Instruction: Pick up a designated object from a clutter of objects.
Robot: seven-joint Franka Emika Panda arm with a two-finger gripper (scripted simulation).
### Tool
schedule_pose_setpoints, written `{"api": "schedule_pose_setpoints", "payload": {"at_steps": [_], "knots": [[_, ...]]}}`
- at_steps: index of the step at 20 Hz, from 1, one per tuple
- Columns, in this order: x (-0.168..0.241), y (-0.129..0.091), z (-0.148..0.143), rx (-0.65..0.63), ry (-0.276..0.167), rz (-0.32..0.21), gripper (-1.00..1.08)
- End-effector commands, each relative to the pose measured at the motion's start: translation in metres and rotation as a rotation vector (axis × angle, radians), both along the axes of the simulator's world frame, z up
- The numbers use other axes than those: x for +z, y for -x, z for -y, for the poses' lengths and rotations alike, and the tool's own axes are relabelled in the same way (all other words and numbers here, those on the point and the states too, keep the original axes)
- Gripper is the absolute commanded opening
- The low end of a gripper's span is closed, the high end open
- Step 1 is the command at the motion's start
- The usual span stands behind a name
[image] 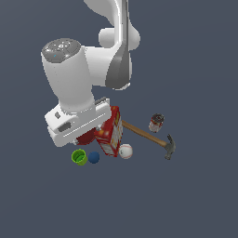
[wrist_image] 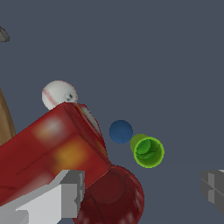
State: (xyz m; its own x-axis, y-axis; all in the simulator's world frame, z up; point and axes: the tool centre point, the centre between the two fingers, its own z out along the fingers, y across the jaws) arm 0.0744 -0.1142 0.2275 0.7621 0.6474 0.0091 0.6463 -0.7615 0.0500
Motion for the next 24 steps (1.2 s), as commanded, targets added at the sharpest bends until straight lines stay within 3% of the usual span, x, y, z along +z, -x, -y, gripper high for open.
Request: {"api": "schedule_pose_setpoints", "payload": {"at_steps": [1, 24], "knots": [[-0.027, 0.003, 0.004, 0.063, -0.004, -0.034, 1.00], [-0.119, -0.014, 0.063, 0.567, -0.014, -0.050, 1.00]]}}
